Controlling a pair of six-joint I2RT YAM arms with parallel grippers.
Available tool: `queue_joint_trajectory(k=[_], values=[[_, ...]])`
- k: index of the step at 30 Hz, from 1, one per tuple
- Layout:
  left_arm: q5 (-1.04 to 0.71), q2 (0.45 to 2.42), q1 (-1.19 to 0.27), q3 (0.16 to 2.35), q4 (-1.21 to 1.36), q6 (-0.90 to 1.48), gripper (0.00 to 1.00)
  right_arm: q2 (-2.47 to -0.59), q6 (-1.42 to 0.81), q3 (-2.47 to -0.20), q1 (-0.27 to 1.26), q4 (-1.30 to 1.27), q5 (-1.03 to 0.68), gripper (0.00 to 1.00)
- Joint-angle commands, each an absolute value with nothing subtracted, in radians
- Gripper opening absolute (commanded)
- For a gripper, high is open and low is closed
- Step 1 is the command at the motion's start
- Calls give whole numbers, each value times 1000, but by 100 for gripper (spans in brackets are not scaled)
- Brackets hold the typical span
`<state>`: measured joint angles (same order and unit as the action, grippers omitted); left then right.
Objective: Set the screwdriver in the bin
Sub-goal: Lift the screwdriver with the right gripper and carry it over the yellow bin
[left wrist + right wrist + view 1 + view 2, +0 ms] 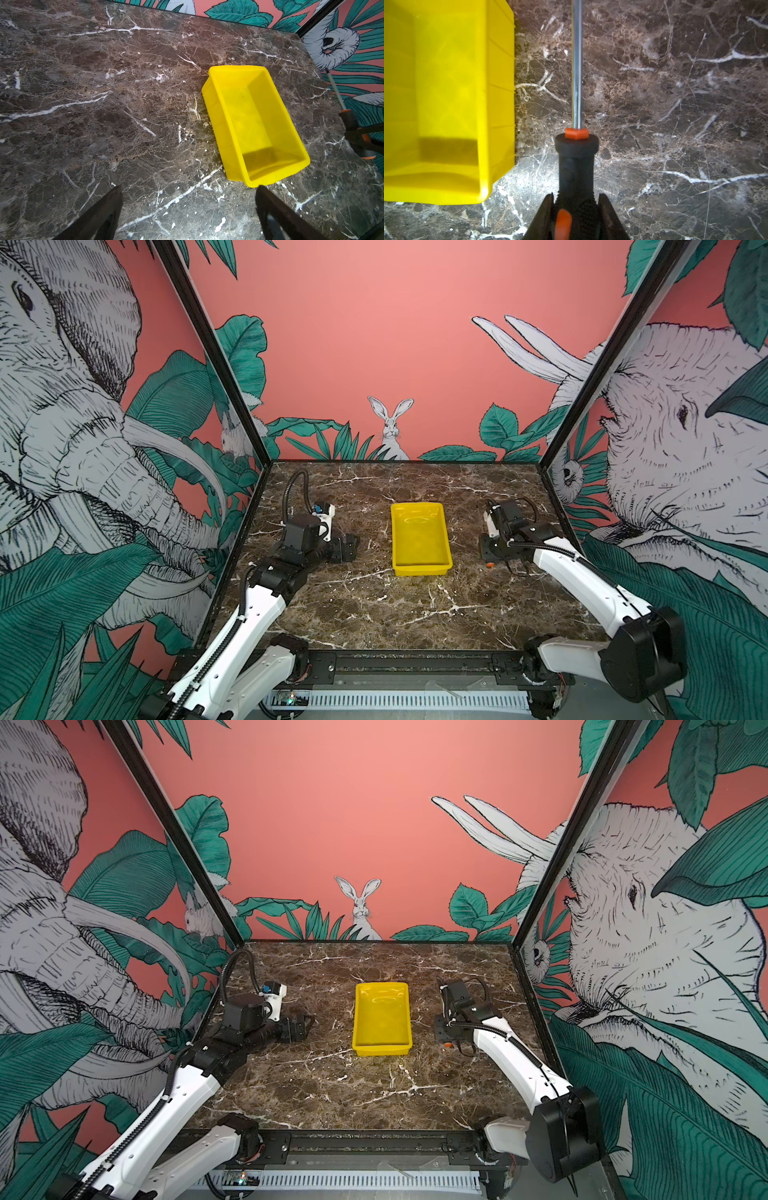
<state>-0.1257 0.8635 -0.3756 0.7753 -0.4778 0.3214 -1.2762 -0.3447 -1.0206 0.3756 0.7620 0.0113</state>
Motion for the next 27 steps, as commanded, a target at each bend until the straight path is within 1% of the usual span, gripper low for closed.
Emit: queue_joint_trajectory(k=[1, 6, 13, 16, 19, 27], values=[[-100, 841, -380, 782, -521, 304, 100, -1294, -319, -1101, 417, 796, -8, 16], [-98, 838, -381, 794, -534, 279, 100, -1389, -322, -1206, 523, 772, -5, 16], [-161, 844, -380, 818, -580, 223, 100, -1565, -313, -1305, 648, 718, -5, 16], [-199, 842, -380, 818, -589, 204, 100, -1641, -313, -1343, 670, 689, -17, 16], [-272, 845, -380, 812, -575, 190, 100, -1698, -314, -1351, 681, 661, -29, 16], [-419, 884, -381, 780, -514, 201, 100, -1846, -310, -1365, 684, 601, -55, 15]])
